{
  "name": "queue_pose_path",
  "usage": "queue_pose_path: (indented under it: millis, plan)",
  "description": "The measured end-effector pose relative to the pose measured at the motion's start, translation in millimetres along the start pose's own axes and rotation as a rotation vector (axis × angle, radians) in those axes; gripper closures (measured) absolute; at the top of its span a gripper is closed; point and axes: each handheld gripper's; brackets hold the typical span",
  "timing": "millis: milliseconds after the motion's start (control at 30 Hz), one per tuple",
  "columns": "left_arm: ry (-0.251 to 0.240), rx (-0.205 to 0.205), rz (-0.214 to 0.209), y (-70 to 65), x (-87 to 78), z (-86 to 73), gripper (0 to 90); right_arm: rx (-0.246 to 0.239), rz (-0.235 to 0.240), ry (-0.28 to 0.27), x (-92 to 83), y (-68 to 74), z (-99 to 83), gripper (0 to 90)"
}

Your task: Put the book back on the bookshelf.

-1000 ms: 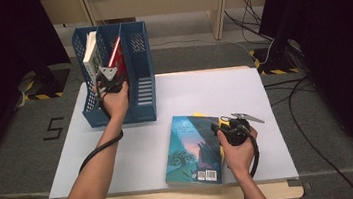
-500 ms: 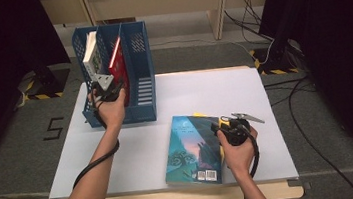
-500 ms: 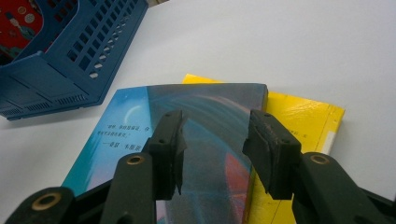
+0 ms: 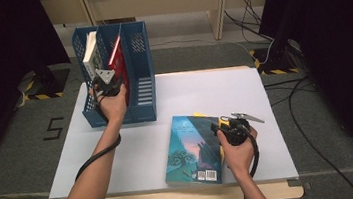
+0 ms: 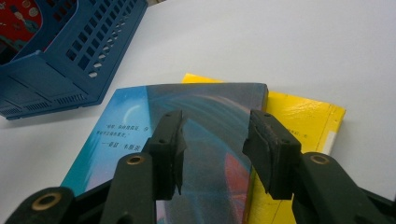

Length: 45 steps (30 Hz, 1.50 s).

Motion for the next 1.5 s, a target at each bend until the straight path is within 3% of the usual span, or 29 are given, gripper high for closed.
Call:
queue_pose_path:
  millis: [333, 667, 1267, 1500]
  plan:
    - [0.012, 0.021, 0.001, -2.5, 10.8, 4.8, 77.4, 0.01, 0.0, 0.001, 0.2, 0.1, 0.3, 56.5]
    - [0.02, 0.01, 0.003, -6.0, 15.6, 7.2, 77.0, 0.001, -0.003, 0.001, 0.4, -0.4, -0.1, 56.5]
    - [0.028, 0.028, -0.007, -10.3, 22.9, 10.7, 74.9, -0.002, -0.004, 0.003, -0.3, -1.0, 0.4, 56.5]
    - [0.024, 0.02, -0.03, -7.6, 23.4, 10.5, 72.8, 0.0, -0.003, 0.002, -0.7, -1.1, 0.5, 56.3]
Point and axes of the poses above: each handheld gripper's, and its own axes: x roughly forward along the jaws, z roughly out of its top, y roughly to its left, and after that the axes turned 13 degrees about z, right-handed
